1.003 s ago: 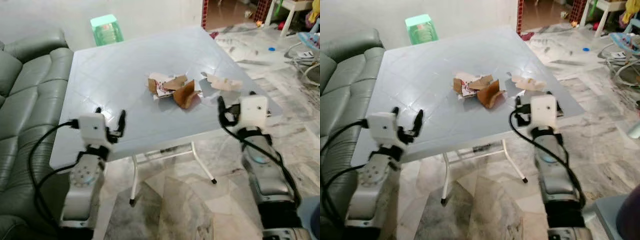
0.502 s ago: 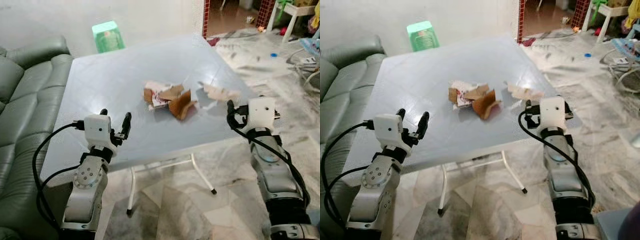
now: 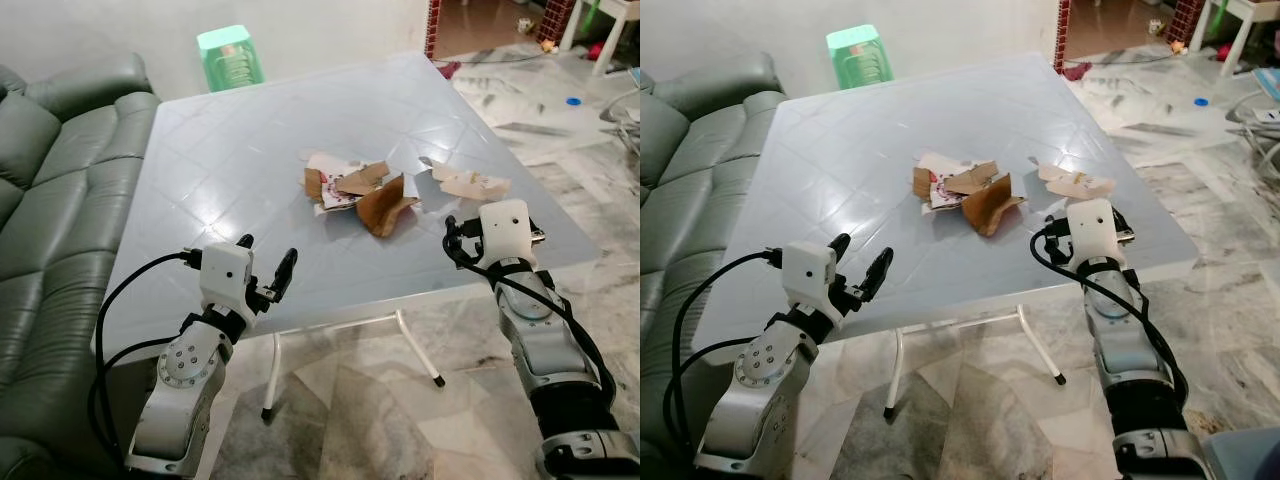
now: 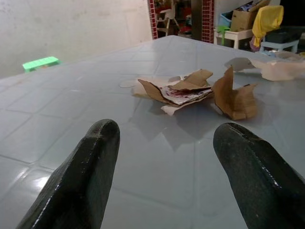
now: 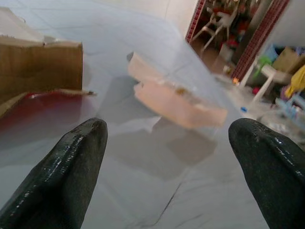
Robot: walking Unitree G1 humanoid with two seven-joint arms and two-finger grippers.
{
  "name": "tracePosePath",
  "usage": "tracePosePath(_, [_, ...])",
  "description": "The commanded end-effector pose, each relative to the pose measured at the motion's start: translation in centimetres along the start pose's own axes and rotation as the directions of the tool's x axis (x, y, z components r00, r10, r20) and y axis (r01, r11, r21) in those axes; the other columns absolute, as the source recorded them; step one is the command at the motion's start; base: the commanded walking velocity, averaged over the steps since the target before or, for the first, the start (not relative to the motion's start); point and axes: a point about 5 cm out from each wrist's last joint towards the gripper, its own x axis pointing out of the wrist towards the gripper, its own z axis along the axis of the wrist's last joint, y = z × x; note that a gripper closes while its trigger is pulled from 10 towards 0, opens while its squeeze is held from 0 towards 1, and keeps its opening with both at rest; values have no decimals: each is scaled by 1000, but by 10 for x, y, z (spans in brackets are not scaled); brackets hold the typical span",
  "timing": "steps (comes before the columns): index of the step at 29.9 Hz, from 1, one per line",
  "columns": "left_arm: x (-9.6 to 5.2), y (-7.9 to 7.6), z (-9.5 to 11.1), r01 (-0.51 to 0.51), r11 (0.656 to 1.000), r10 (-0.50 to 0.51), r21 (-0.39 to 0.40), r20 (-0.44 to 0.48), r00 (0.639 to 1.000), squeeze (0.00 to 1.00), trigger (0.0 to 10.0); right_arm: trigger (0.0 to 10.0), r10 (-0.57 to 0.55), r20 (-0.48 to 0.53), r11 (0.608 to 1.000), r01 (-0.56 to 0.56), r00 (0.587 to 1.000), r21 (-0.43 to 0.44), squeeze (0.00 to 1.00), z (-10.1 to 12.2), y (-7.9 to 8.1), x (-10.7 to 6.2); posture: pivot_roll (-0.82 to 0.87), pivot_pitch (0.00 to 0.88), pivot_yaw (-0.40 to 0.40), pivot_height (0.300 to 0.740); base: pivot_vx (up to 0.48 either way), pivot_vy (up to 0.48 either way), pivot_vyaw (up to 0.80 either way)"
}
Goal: Picking trash to rubbish bin
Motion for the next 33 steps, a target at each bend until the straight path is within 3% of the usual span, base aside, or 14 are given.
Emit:
tracePosePath(1, [-2, 0, 3, 11, 1000, -11, 21, -4, 1000, 0, 10000, 10000, 10, 20, 999, -9, 1000, -33, 0, 4, -1, 4, 78, 67, 118, 740, 0, 0, 0])
tracePosePath(6, [-10, -7, 1, 81, 997, -82, -10, -34, 996, 0, 10000, 10000, 6, 6, 994, -5, 1000, -106, 0, 3, -5, 11, 103, 73, 120, 740, 0, 0, 0])
tracePosePath(7, [-14, -14, 0, 149, 988, -152, -40, -62, 986, 0, 10000, 10000, 9, -16, 989, -11, 1000, -147, 0, 0, -4, 14, 117, 80, 120, 740, 0, 0, 0])
tracePosePath(9, [-18, -19, -1, 192, 980, -195, -44, -78, 978, 0, 10000, 10000, 19, -26, 986, -23, 999, -166, 0, -1, -3, 17, 123, 83, 121, 740, 0, 0, 0])
tracePosePath(13, [-19, -22, 0, 203, 978, -205, -34, -72, 976, 0, 10000, 10000, 40, -37, 977, -47, 999, -210, 0, -1, 0, 23, 132, 88, 120, 740, 0, 0, 0])
tracePosePath(20, [-17, -23, 13, 176, 983, -179, -56, -35, 983, 0, 10000, 10000, -20, 92, 988, 33, 996, -148, 0, 20, -8, 28, 130, 91, 109, 740, 0, 0, 0])
tracePosePath(23, [-13, -19, 13, 149, 987, -151, -67, -23, 988, 0, 10000, 10000, -49, 197, 997, 61, 979, -56, 0, 28, 0, 16, 107, 93, 108, 740, 0, 0, 0])
tracePosePath(30, [-6, -23, 11, 151, 985, -152, -80, -10, 988, 0, 10000, 10000, -50, 272, 998, 40, 961, 42, 0, 38, 18, -10, 58, 90, 111, 740, 0, -103, 0])
tracePosePath(33, [-5, -24, 11, 150, 985, -151, -90, -8, 988, 0, 10000, 10000, -43, 279, 998, 29, 959, 52, 0, 38, 21, -13, 44, 86, 110, 740, 0, -398, 0])
